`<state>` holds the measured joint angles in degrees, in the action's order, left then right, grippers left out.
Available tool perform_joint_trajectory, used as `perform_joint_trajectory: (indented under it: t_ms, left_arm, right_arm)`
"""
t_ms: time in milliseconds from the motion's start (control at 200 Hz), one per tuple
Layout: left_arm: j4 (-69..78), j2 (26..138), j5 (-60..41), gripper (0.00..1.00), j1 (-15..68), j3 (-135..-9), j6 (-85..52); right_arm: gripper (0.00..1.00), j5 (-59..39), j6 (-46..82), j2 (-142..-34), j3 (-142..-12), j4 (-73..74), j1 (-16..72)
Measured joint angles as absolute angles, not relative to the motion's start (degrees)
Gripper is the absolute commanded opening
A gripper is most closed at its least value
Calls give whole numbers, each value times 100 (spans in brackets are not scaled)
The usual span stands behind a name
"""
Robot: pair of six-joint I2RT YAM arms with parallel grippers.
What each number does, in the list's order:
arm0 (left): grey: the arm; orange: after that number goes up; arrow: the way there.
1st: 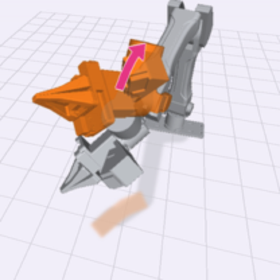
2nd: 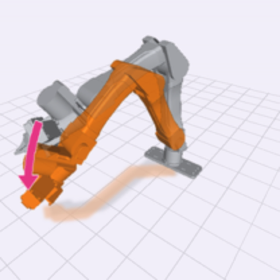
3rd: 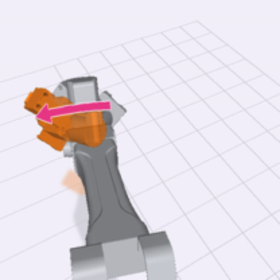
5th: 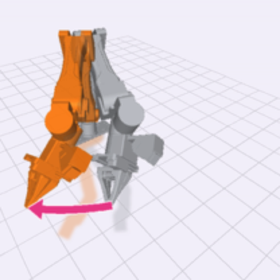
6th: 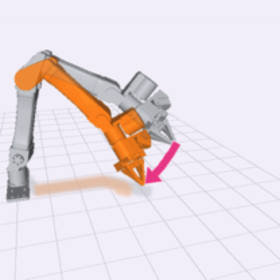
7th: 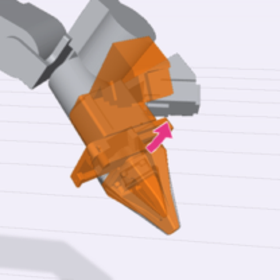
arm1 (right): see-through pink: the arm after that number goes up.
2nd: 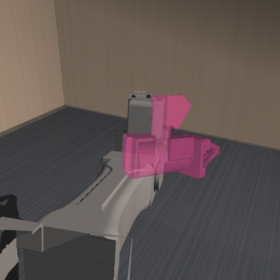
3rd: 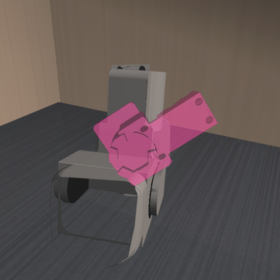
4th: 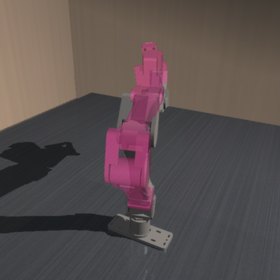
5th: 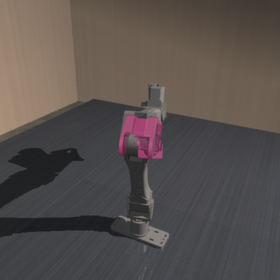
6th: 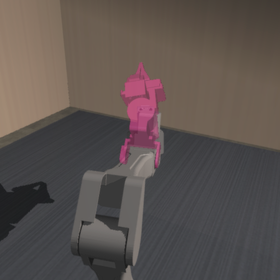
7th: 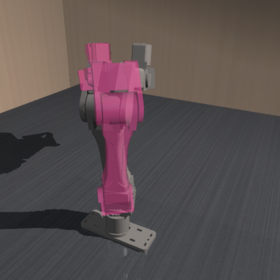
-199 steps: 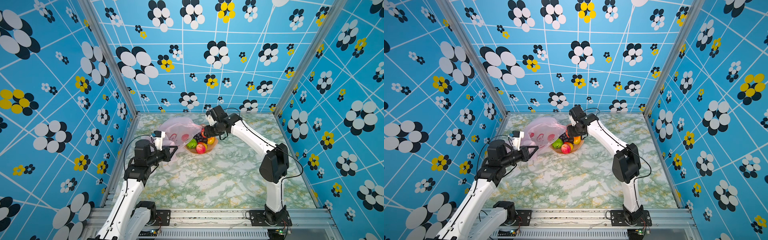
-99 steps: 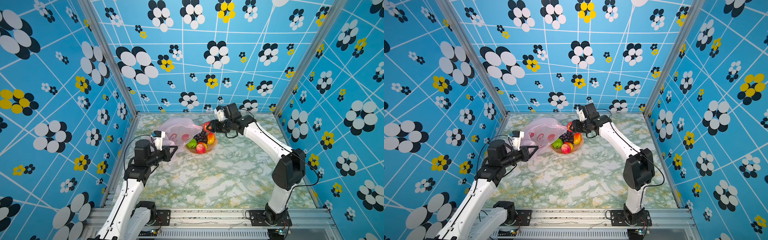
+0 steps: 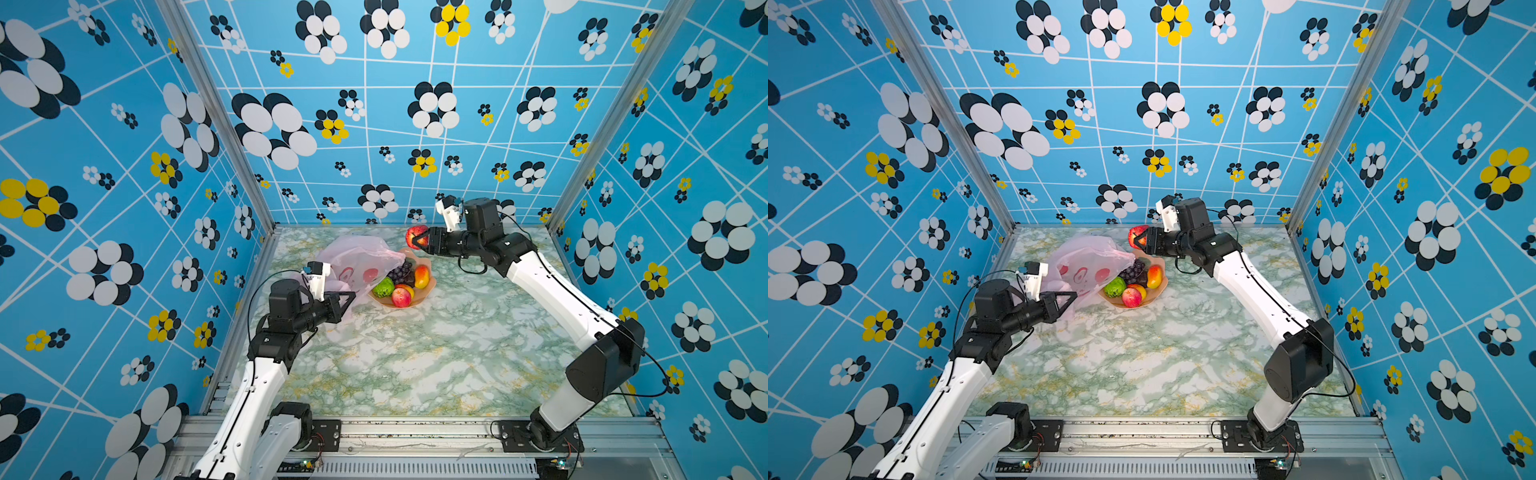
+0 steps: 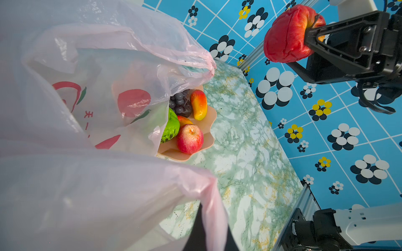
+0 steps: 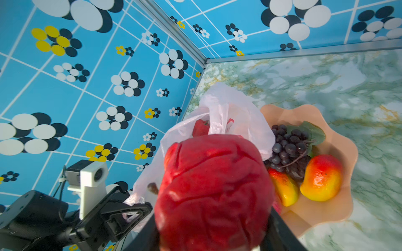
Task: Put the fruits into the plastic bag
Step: 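Lift the red apple with the right gripper above the bowl, then carry the red apple with the right gripper into the bag mouth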
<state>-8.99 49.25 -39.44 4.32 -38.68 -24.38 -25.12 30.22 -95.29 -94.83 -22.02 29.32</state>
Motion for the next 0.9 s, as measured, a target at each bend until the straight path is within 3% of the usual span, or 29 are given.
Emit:
perform_joint_trajectory:
  t_ms: [490, 905]
  left_arm:
    - [-899, 4925, -3944, 0, 432, -3868, -2438]
    - [-899, 4915, -3944, 0, 432, -3868, -2438]
  right_arm:
    - [45, -3688, 4554, -9697, -9292, -360, 2980]
    - [44, -3920, 4644, -10763, -9653, -355, 3704]
